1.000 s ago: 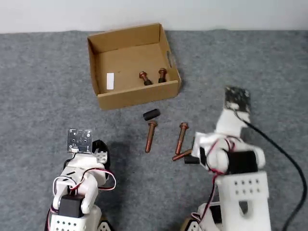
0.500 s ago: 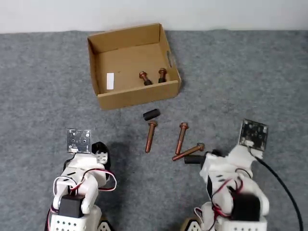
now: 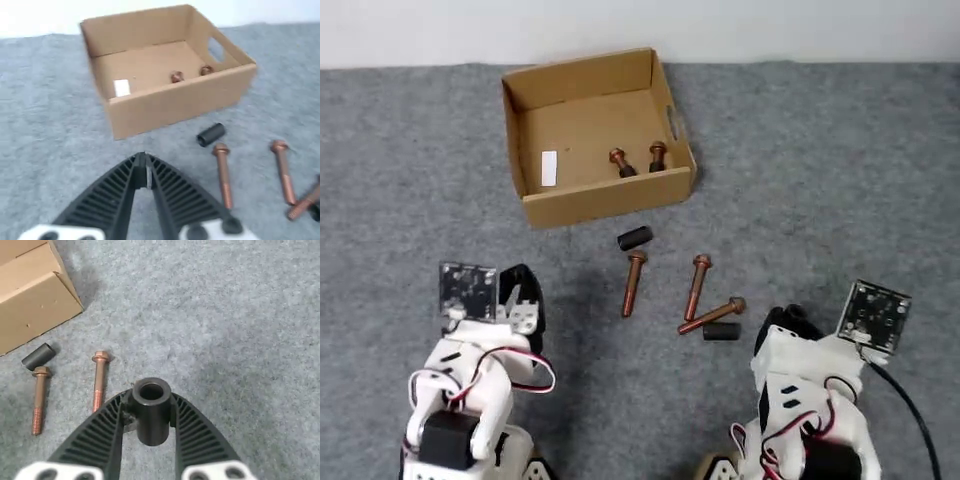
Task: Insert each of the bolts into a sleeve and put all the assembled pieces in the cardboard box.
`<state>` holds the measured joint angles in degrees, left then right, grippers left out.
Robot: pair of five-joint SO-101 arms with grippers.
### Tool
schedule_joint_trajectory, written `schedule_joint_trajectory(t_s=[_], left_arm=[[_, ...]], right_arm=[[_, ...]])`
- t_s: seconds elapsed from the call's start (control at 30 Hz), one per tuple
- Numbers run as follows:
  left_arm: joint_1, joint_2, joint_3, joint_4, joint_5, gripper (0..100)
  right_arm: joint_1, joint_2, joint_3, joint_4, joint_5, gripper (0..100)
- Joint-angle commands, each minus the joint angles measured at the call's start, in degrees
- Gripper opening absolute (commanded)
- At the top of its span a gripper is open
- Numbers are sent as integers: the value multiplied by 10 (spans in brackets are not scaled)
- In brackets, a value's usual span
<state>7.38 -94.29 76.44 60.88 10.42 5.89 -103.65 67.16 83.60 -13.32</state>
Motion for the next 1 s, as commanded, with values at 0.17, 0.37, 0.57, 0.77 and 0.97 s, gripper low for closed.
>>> schedule_joint_trajectory(t_s=[0.17, 0.37, 0.57, 0.77, 0.97], left_arm=[[60, 429, -277, 18, -4, 6], [71, 680, -423, 18, 0, 6], [81, 852, -566, 54, 29, 8], [113, 991, -691, 120, 48, 9], [116, 1097, -788, 171, 80, 122]], right_arm=[[6, -2, -4, -13, 6, 8], [7, -2, -4, -13, 5, 8], [8, -2, -4, -13, 5, 8], [9, -3, -4, -13, 5, 8], [9, -3, -3, -13, 5, 8]])
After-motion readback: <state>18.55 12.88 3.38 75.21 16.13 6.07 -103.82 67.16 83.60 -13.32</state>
